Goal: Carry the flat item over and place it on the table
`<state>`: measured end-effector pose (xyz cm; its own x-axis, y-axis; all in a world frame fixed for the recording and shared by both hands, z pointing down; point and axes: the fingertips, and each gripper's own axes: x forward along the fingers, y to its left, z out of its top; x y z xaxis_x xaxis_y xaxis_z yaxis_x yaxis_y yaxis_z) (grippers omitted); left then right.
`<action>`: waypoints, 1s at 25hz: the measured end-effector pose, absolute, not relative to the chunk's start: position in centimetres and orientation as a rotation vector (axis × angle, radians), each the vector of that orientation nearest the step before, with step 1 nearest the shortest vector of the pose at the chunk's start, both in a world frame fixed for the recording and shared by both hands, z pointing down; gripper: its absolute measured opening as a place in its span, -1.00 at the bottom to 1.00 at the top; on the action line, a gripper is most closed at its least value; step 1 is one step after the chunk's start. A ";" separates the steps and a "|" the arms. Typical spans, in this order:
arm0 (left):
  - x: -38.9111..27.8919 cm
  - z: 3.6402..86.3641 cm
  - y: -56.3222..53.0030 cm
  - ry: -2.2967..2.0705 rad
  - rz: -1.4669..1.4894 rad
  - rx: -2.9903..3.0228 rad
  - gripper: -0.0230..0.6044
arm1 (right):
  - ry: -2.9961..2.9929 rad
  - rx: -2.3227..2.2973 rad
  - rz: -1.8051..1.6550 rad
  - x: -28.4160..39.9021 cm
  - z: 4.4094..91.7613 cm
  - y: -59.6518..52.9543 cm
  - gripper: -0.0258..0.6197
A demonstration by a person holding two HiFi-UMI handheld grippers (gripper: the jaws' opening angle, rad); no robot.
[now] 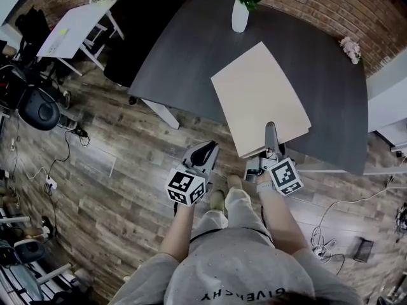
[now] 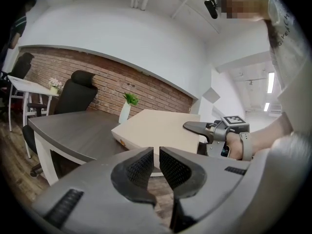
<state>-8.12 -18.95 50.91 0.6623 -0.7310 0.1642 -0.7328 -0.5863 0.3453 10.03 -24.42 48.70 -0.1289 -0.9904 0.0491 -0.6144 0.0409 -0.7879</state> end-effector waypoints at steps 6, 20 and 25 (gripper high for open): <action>-7.5 49.5 -20.4 -1.172 -0.023 2.507 -0.82 | 1.738 -1.645 -1.043 10.7 50.2 -25.9 -0.03; -4.1 51.4 -19.2 -0.986 0.102 2.558 -0.82 | 1.520 -1.603 -1.307 10.3 54.3 -29.2 0.06; -2.2 51.5 -19.1 -0.927 0.121 2.588 -0.82 | 1.498 -1.586 -1.350 10.2 55.2 -29.3 0.07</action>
<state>-2.21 -19.08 51.54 0.7778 -0.5932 0.2075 -0.6266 -0.7065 0.3291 10.17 -29.25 55.19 -0.1362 -0.9504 0.2798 -0.3771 -0.2114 -0.9017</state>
